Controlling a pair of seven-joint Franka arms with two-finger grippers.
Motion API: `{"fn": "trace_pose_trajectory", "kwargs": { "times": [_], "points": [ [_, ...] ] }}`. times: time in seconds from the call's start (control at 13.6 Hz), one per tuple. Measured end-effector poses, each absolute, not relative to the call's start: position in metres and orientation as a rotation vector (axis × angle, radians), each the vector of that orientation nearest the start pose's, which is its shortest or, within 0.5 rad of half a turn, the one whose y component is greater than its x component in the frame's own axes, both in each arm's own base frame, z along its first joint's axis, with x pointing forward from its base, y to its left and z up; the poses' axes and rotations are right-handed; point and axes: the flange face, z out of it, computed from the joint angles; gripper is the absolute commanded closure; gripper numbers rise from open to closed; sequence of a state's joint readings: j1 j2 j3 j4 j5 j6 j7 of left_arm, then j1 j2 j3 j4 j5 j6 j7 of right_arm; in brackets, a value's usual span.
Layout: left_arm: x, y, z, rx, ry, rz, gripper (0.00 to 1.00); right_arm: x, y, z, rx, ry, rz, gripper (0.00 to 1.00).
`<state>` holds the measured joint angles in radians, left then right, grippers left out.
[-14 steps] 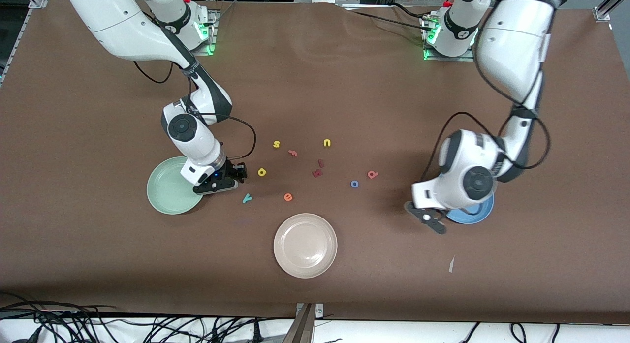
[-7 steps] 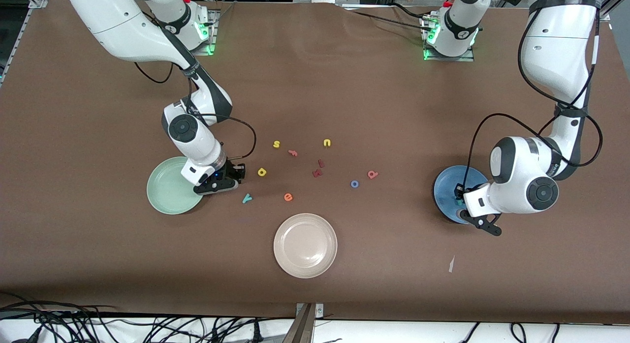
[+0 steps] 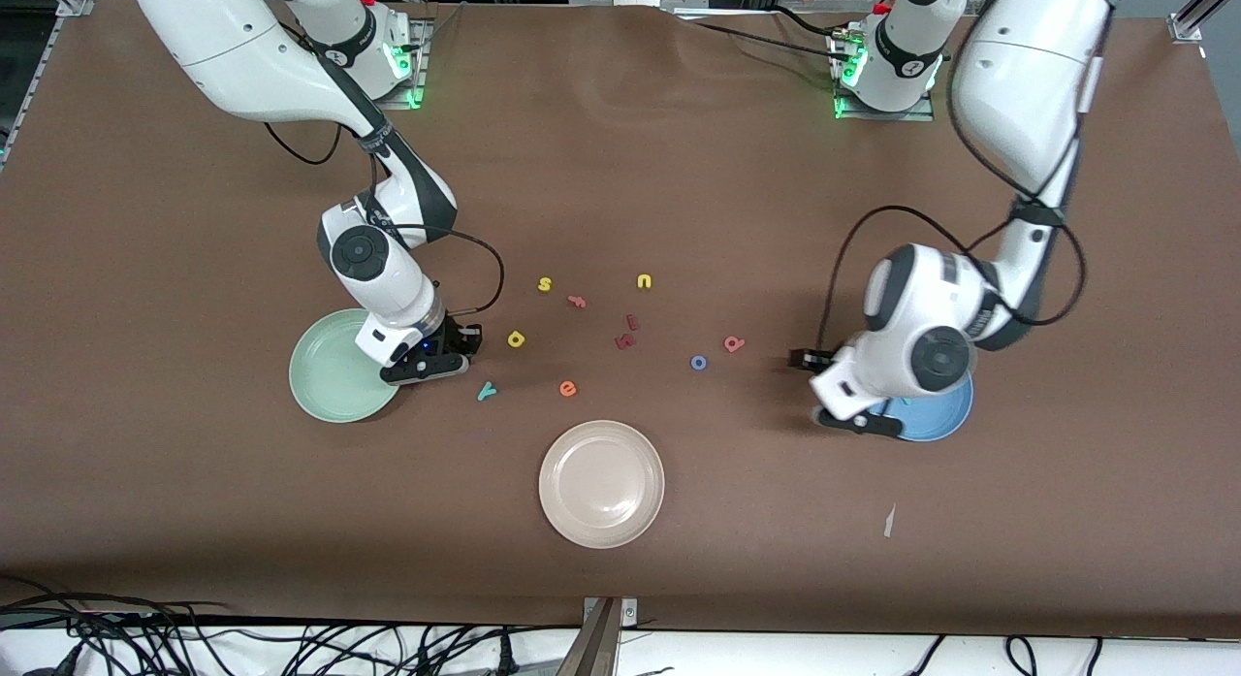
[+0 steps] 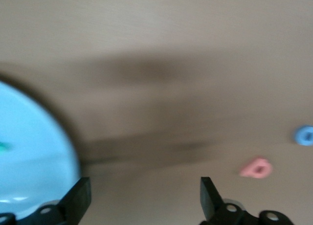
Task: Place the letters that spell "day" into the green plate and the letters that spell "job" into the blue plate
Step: 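Drop the J on the blue plate while the right gripper drops q on green, then reach the left gripper to the pink p while the right gripper grasps cyan y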
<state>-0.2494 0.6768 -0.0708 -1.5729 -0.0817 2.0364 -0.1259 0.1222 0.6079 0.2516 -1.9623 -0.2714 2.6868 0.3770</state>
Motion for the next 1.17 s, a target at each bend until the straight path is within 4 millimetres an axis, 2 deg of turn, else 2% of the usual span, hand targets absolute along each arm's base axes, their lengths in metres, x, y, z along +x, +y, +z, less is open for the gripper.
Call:
{"fn": "trace_pose_trajectory", "kwargs": {
  "times": [0.15, 0.22, 0.29, 0.44, 0.59, 0.73, 0.81, 0.88, 1.03, 1.17],
  "points": [
    [0.627, -0.253, 0.229, -3.161, 0.326, 0.374, 0.0, 0.59, 0.222, 0.2, -3.105, -0.313, -0.181, 0.76],
    [0.62, -0.27, 0.229, -3.147, 0.435, 0.372, 0.0, 0.595, 0.215, 0.218, -3.125, -0.341, -0.181, 0.76],
    [0.615, -0.284, 0.229, -3.115, 0.605, 0.355, 0.0, 0.6, 0.206, 0.235, -3.142, -0.366, -0.195, 0.76],
    [0.614, -0.295, 0.231, -3.044, 0.937, 0.288, 0.0, 0.607, 0.183, 0.254, -3.168, -0.417, -0.205, 0.76],
    [0.618, -0.297, 0.232, -2.996, 1.132, 0.213, 0.0, 0.612, 0.152, 0.255, -3.181, -0.456, -0.189, 0.75],
    [0.61, -0.316, 0.228, -2.957, 1.237, 0.134, 0.0, 0.611, 0.118, 0.245, -3.191, -0.459, -0.145, 0.47],
    [0.602, -0.327, 0.22, -2.942, 1.269, 0.082, 0.0, 0.609, 0.107, 0.241, -3.194, -0.445, -0.131, 0.41],
    [0.592, -0.334, 0.208, -2.933, 1.293, 0.04, 0.0, 0.608, 0.104, 0.239, -3.196, -0.437, -0.125, 0.4],
    [0.575, -0.336, 0.185, -2.926, 1.316, 0.004, 0.0, 0.607, 0.108, 0.239, -3.191, -0.43, -0.125, 0.4],
    [0.569, -0.334, 0.177, -2.911, 1.349, 0.005, 0.0, 0.606, 0.118, 0.239, -3.185, -0.391, -0.129, 0.41]
  ]
}}
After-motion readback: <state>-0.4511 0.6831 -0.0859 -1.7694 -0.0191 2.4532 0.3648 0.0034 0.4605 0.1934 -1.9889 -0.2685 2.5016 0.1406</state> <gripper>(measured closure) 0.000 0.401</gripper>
